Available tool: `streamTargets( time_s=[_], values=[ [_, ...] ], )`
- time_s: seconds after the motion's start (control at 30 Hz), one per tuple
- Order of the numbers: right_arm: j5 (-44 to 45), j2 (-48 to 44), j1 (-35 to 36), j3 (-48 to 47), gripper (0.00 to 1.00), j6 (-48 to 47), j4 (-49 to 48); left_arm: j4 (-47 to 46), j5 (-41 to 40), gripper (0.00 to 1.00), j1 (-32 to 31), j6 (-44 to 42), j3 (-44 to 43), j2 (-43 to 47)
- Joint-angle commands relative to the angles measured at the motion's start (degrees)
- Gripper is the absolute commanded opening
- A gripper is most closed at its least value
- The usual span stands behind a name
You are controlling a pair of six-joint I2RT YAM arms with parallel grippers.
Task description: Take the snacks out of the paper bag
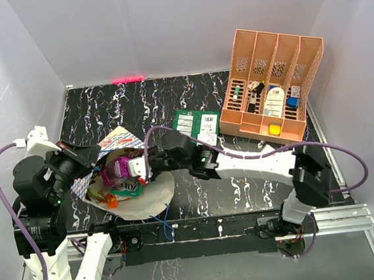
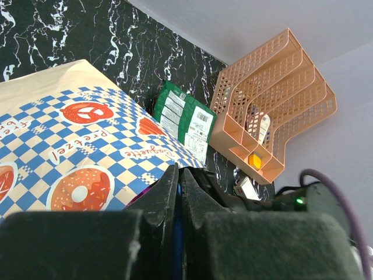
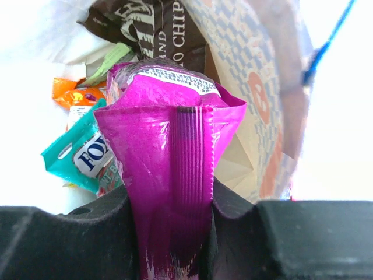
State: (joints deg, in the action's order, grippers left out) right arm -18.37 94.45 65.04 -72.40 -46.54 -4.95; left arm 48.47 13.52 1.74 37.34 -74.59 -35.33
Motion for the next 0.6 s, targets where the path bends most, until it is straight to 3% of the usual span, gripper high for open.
streamTargets(
  time_s=[0.0, 0.2, 0.43, 0.57],
  values=[
    [0.03, -10.7, -0.17, 0.76, 0.07, 5.7, -10.25, 0.05, -1.29, 0.0, -0.14, 0.02, -0.46, 0.53],
    [-1.02, -21.22, -0.19, 7.66, 0.07, 11.71, -8.88, 0.22, -2.33, 0.0, -0.15, -0.16, 0.16, 0.68],
    [-8.35, -34.36, -0.17, 18.48, 0.07, 23.05, -8.02, 0.27, -3.56, 0.0, -0.22, -0.19, -0.09, -0.11],
    [-3.39, -43.03, -0.17, 18.75, 0.07, 24.99, -2.06, 0.53, -4.11, 0.0, -0.31, -0.22, -0.86, -0.9]
  ],
)
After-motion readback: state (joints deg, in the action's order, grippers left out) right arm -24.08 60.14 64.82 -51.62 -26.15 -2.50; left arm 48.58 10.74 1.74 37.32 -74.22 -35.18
